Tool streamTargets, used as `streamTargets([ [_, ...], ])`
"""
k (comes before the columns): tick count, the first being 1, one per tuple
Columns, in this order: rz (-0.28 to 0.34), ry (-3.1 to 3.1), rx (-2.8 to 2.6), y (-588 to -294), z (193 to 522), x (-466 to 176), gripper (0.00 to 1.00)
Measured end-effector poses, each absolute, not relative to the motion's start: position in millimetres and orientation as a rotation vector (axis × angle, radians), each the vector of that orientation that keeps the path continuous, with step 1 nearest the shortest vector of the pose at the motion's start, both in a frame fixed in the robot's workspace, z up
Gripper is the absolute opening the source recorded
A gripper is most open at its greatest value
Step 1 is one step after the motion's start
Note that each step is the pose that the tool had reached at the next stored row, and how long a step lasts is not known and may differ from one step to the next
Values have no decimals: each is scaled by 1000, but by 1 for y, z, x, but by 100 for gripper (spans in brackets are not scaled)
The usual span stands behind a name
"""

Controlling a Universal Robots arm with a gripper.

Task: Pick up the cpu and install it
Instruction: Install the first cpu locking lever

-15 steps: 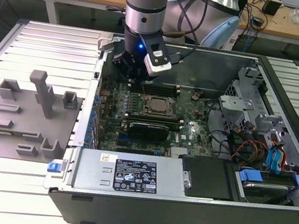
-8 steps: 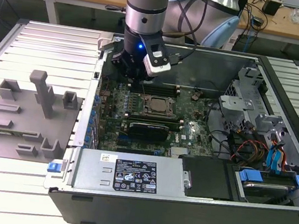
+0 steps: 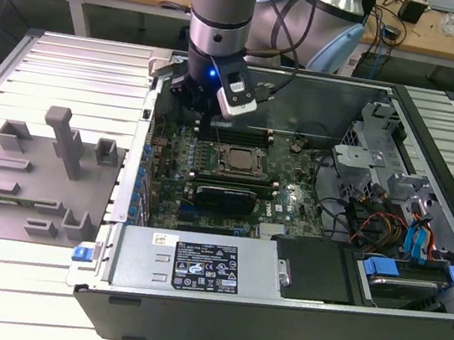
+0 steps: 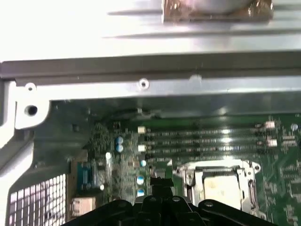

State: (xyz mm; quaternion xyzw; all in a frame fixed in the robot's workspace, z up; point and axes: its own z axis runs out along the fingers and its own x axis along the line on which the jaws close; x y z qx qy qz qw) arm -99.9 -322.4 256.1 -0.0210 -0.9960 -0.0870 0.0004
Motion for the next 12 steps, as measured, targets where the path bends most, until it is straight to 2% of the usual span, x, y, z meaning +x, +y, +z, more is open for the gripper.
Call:
streamTargets([
  [4,-344,-3120,-66,-323,256,-100,11],
  [12,-348,-3120,-66,-323,256,-92,11],
])
